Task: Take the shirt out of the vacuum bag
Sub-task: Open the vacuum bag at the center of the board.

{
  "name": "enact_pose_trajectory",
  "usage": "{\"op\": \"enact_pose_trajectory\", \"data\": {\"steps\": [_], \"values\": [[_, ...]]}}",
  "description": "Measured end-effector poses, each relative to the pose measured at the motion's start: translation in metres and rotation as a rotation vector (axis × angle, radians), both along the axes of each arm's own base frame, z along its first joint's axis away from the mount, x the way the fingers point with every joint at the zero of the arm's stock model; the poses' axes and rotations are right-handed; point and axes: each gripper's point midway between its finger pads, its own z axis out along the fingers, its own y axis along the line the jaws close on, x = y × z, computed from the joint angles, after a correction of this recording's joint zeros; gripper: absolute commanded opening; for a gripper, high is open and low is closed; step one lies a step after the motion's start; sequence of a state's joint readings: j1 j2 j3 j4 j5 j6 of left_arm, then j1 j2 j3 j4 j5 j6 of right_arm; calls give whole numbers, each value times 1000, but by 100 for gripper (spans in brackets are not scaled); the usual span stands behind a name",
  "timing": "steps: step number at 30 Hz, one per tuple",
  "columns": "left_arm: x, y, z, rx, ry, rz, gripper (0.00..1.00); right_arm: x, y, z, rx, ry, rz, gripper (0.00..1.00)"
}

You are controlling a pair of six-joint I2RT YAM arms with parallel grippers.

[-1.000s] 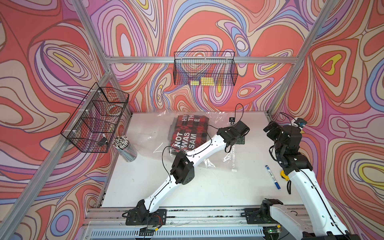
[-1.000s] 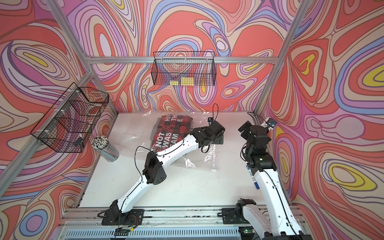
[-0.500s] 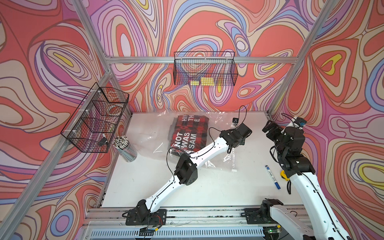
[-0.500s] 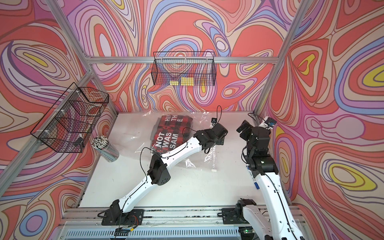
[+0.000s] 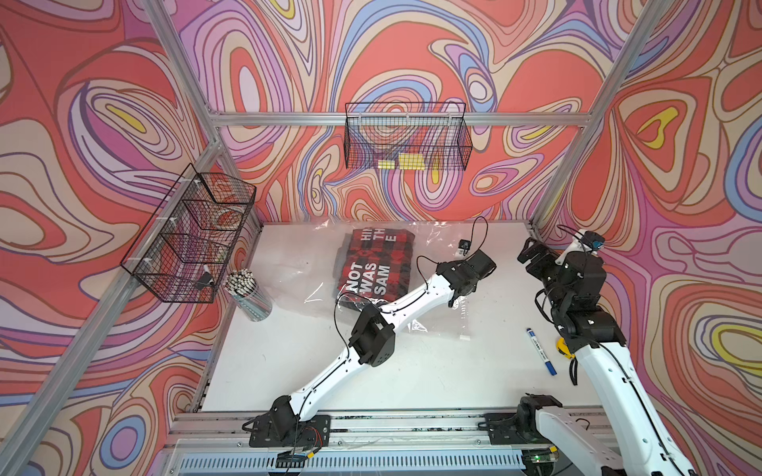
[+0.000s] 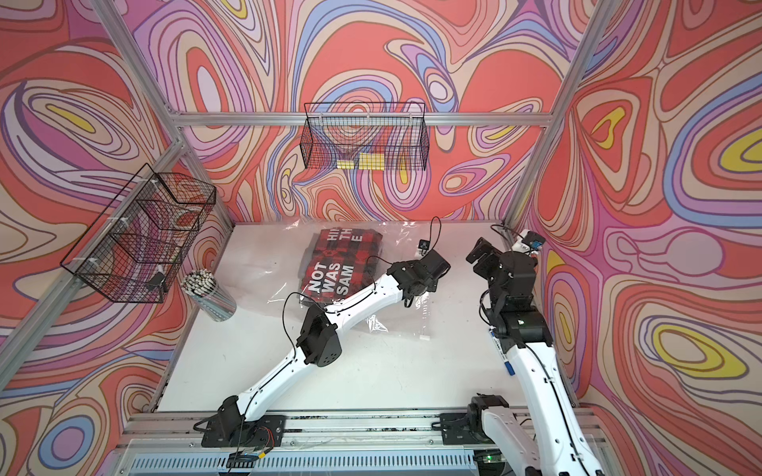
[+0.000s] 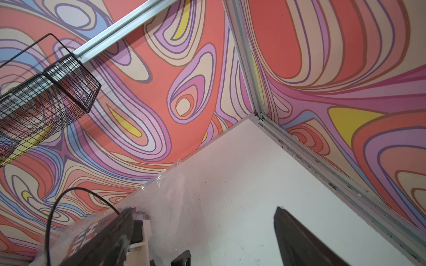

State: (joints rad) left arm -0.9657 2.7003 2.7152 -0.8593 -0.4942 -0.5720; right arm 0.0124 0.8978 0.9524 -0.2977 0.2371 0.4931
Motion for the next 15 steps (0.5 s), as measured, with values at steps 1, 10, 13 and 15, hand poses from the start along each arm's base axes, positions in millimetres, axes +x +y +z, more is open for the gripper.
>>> {"op": "enact_pose_trajectory", "data": {"steps": [1,10,13,15], "values": [[1,2,-1,4,1,3,77,0,1,0,1,-2,5,98],[-4,11,-21,74,37,-6,22,3,9,3,19,-14,48,98],[-8,17,-22,100,53,-10,5,3,11,2,33,-14,59,98],[-10,22,-19,113,62,-11,0,4,13,2,42,-15,66,98]]}}
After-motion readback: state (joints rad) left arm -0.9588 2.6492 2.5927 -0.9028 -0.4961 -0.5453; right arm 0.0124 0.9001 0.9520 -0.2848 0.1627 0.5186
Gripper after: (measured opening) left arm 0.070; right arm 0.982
